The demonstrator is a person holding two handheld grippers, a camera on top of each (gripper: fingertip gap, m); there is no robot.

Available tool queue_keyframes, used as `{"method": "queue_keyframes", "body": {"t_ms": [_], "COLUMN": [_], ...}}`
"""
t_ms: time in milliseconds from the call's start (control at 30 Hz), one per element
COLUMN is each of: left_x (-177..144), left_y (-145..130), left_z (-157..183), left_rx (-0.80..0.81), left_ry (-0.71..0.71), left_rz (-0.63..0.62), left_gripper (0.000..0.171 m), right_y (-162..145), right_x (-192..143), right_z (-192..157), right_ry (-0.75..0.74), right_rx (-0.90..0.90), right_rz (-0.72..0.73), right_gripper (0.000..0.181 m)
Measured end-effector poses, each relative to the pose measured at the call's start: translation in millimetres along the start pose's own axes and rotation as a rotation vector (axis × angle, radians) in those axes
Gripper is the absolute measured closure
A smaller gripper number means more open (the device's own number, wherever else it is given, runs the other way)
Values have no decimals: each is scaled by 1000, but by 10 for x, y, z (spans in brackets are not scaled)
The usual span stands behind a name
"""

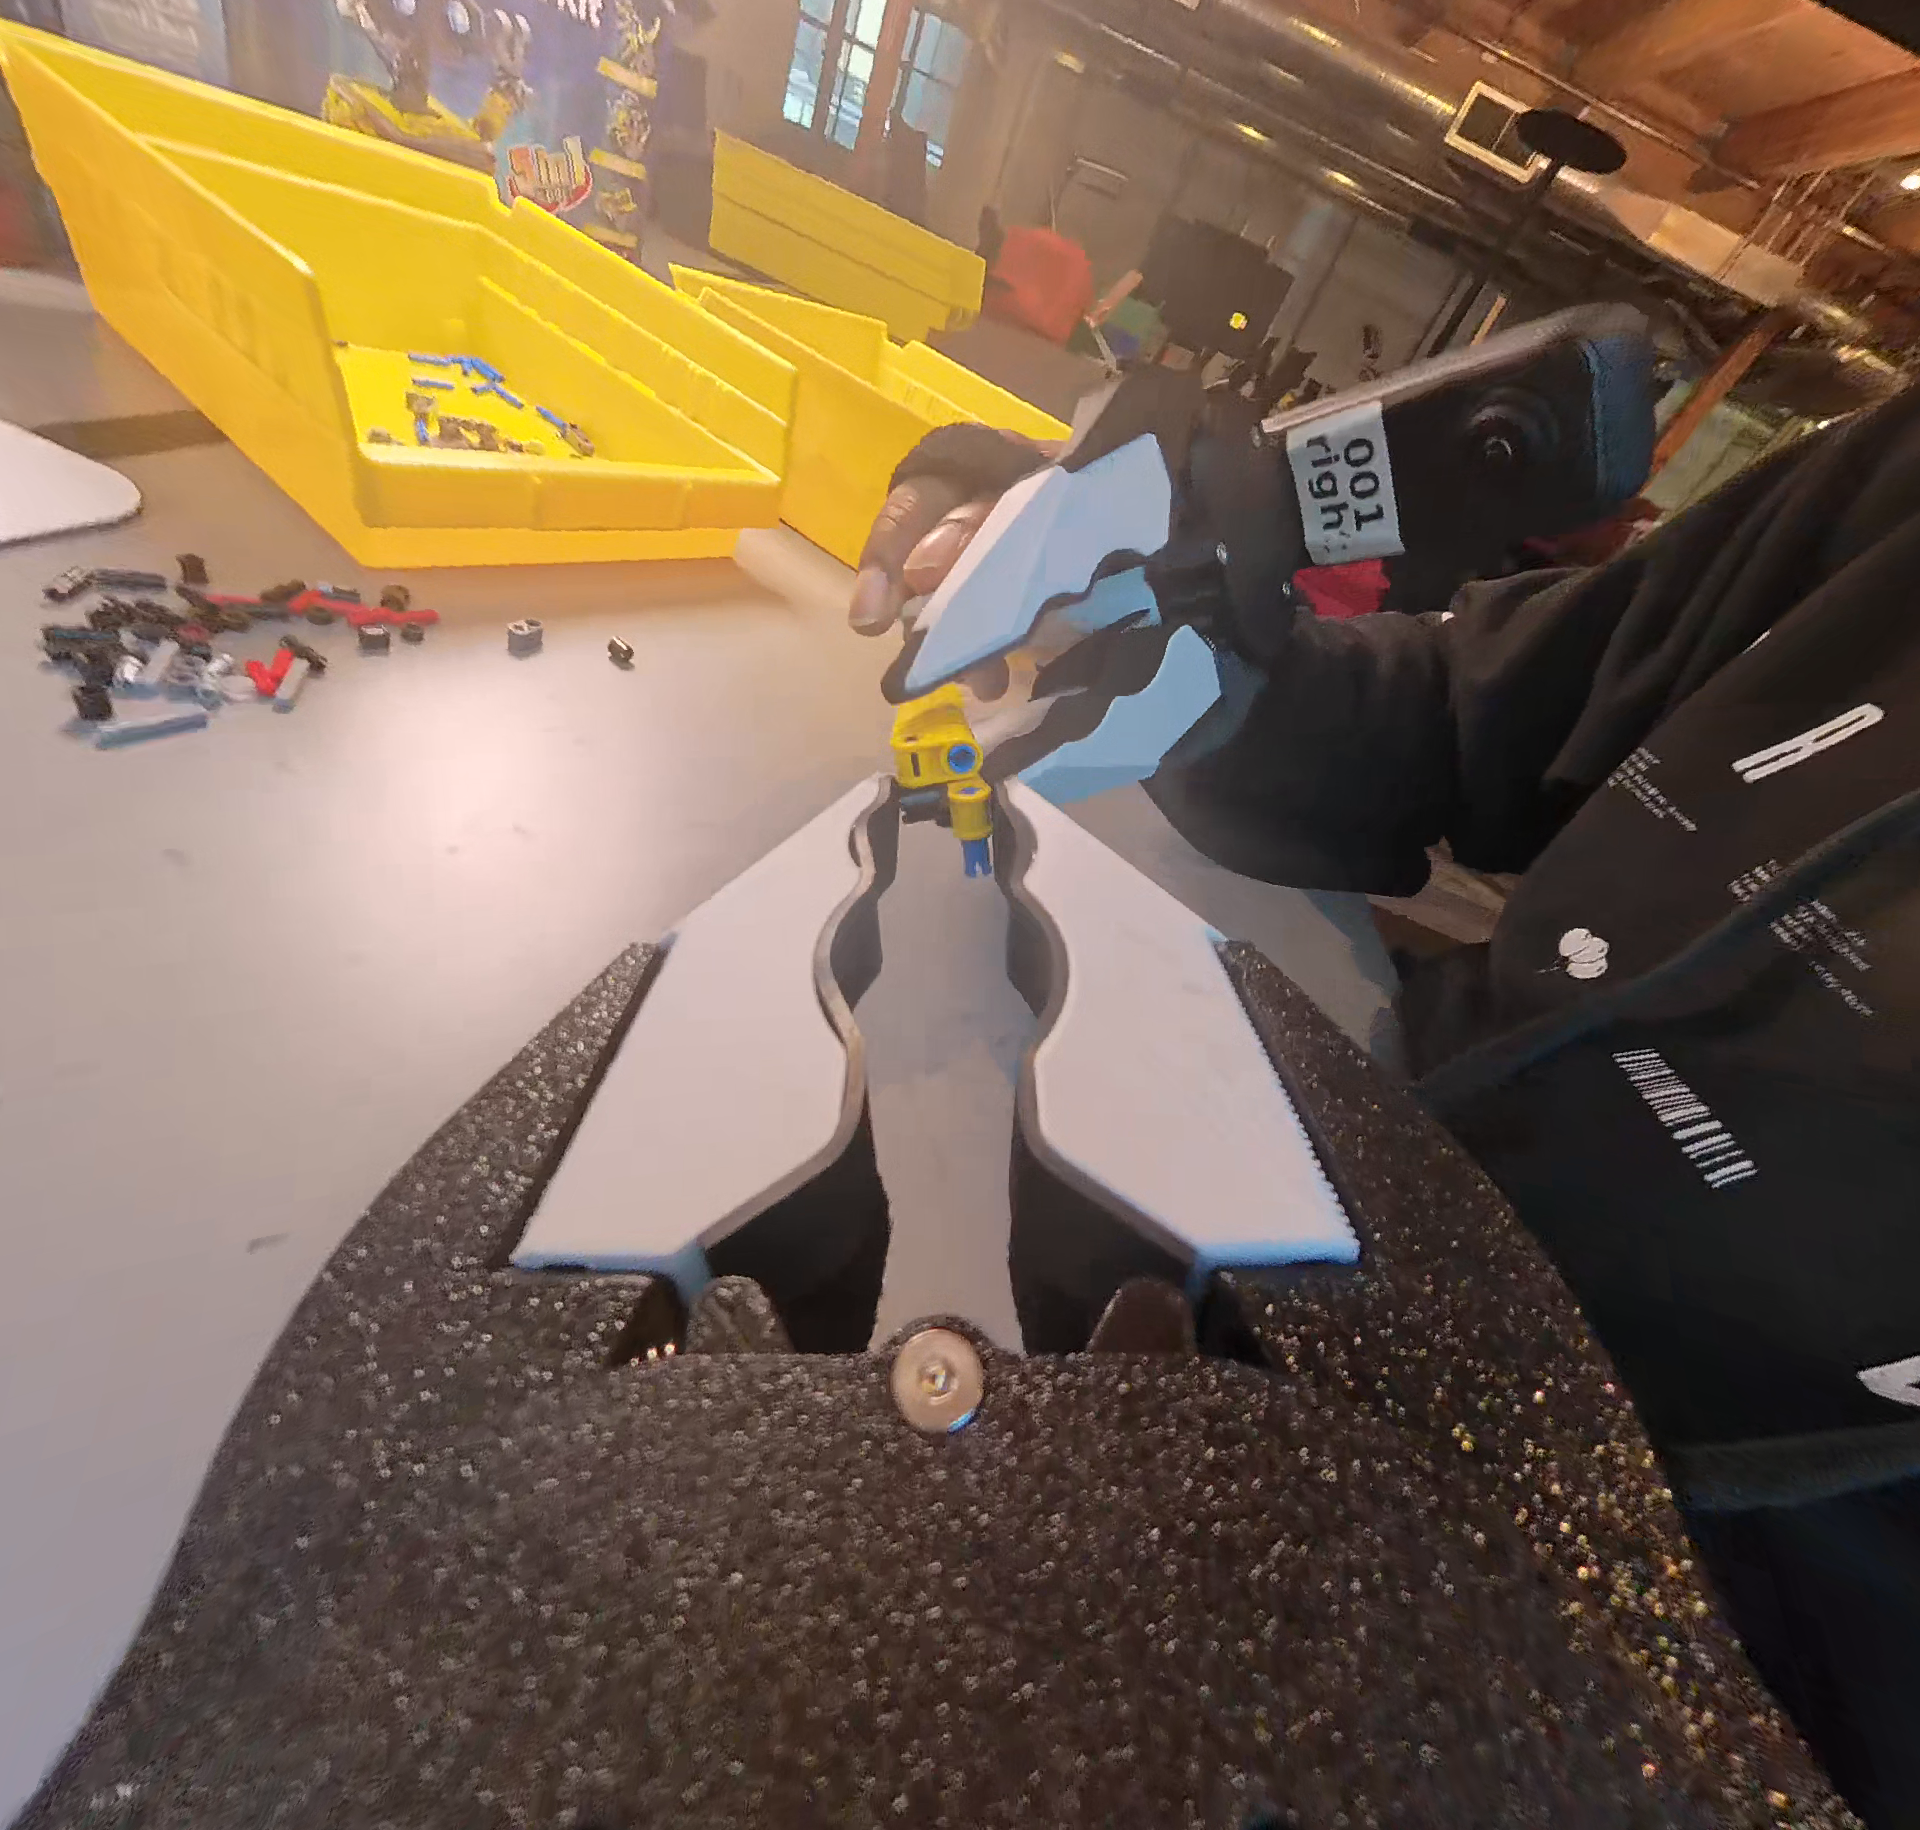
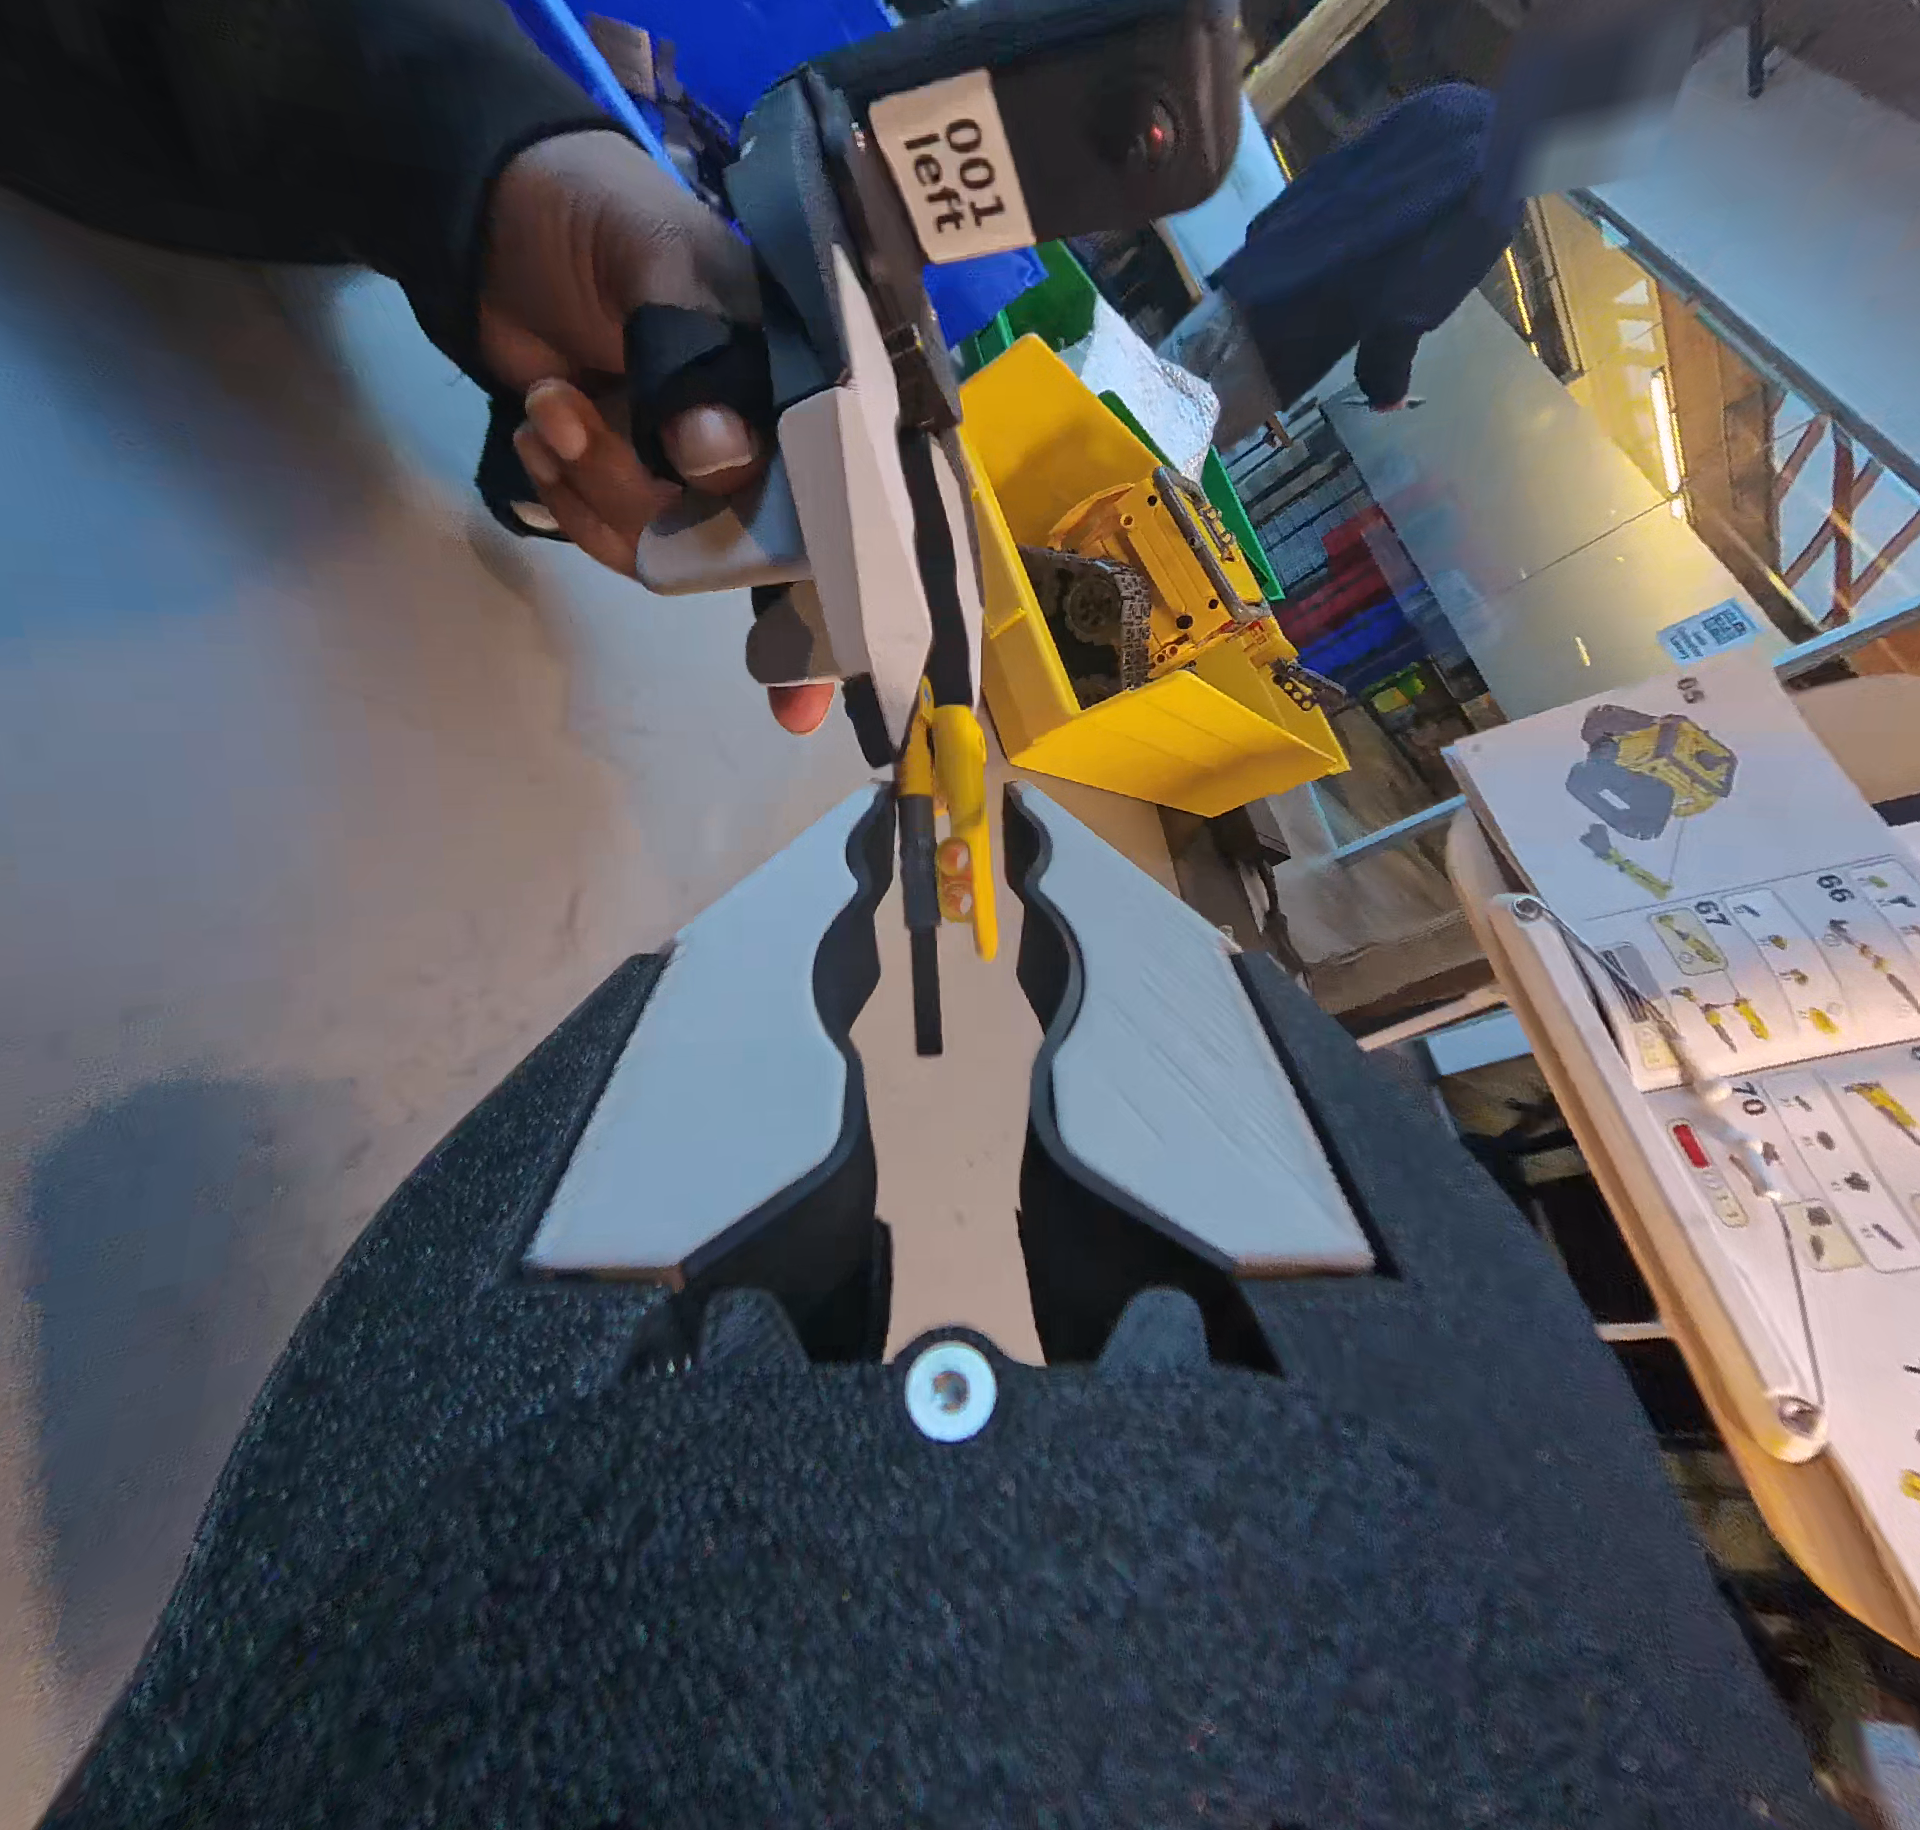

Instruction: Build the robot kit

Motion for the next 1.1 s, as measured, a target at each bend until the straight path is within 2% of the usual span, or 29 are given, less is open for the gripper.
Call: {"method": "queue_keyframes", "body": {"t_ms": [67, 233, 333, 467, 633, 733, 833, 1100], "left_x": [-47, -104, -73, -36, 42, 73, 81, 68], "left_y": [37, 83, 53, -9, -133, -196, -219, -254], "left_z": [36, 177, 227, 202, 103, 55, 60, -16], "left_rx": [89, 392, 473, 533, 528, 499, 495, 462], "left_ry": [16, 90, 93, 135, 211, 214, 195, 251], "left_rz": [31, 39, 22, -49, -200, -276, -327, -402], "left_gripper": [155, 156, 156, 156, 155, 144, 137, 139], "right_y": [-17, -130, -173, -219, -364, -466, -555, -732], "right_x": [-51, -133, -141, -147, -88, -49, -21, 36], "right_z": [76, 207, 181, 158, 106, 68, 29, -86], "right_ry": [18, 181, 271, 308, 367, 414, 459, 509], "right_rx": [112, 440, 504, 496, 547, 600, 641, 635], "right_rz": [51, 141, 149, 114, -5, -71, -128, -290], "right_gripper": [158, 156, 167, 174, 175, 175, 175, 175]}}
Point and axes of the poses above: each gripper's, where its closed fingertips meet, x out along the fingers, y out of its top, z = x × y across the jaws, the point moved 10 cm from there along -x, back along the fingers
